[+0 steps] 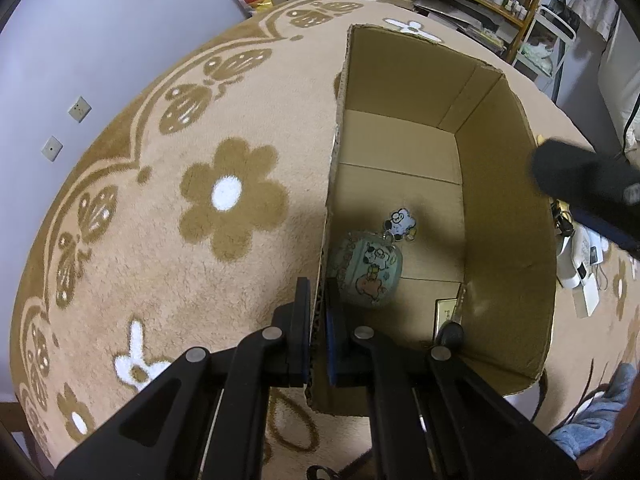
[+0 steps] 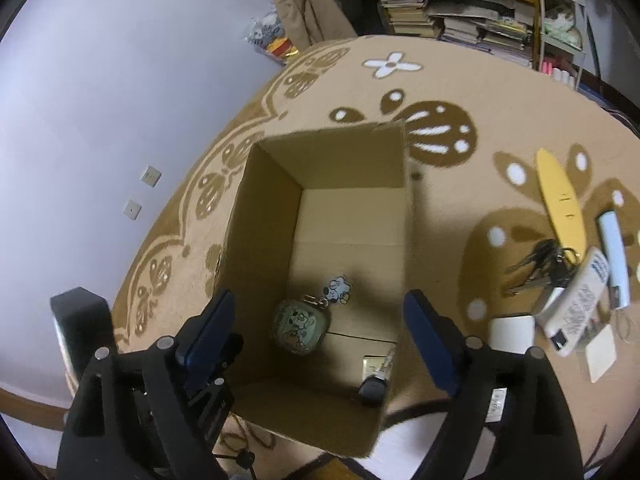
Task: Organize rigid objects
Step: 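Open the right gripper to drop the green case into the box, then move the right gripper back over the item pile, then grasp the white remote control with the right gripper, then lift the white remote with the right gripper and carry it over the box, then lower the remote into the box and open the right gripper, then move the right gripper back to the item pile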
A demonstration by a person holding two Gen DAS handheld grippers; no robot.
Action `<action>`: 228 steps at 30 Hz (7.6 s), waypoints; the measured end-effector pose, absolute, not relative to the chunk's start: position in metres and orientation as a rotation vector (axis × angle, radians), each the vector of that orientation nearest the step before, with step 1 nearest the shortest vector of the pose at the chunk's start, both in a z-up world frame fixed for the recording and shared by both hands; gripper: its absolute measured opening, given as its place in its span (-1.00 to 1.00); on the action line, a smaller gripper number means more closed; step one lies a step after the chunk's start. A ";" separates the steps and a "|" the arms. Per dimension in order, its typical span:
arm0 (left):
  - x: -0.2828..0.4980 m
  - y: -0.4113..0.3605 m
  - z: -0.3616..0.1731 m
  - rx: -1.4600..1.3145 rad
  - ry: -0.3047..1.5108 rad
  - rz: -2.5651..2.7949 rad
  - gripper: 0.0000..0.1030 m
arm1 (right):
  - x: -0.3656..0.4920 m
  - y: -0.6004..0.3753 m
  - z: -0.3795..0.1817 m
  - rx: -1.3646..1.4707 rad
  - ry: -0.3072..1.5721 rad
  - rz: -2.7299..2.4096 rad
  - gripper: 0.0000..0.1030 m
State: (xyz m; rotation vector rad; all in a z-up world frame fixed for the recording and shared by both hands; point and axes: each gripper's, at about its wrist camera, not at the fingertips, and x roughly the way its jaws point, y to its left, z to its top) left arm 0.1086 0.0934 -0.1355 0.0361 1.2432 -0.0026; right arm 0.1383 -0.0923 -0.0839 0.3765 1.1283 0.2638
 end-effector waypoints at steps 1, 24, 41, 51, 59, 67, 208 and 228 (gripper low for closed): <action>0.108 0.093 -0.136 0.041 1.242 -0.002 -0.89 | 0.137 -0.098 -0.081 0.383 1.122 0.262 0.81; 0.109 0.094 -0.133 0.030 1.247 0.004 -0.89 | 0.104 -0.179 -0.113 0.102 1.115 0.090 1.00; 0.108 0.095 -0.134 0.019 1.251 0.001 -0.88 | 0.095 -0.179 -0.185 0.047 1.289 -0.017 1.00; 0.108 0.093 -0.134 0.034 1.249 0.006 -0.88 | 0.094 -0.173 -0.202 0.064 1.311 -0.031 1.00; 0.108 0.094 -0.134 0.035 1.250 0.006 -0.88 | 0.092 -0.168 -0.220 0.081 1.337 -0.030 0.66; 0.108 0.094 -0.133 0.034 1.249 0.007 -0.88 | 0.087 -0.171 -0.216 0.073 1.298 -0.070 0.00; 0.109 0.097 -0.132 0.006 1.239 0.004 -0.88 | 0.140 -0.079 -0.086 0.168 0.909 0.319 0.86; 0.112 0.101 -0.132 -0.016 1.237 -0.005 -0.88 | 0.128 -0.160 -0.066 0.051 0.865 0.147 1.00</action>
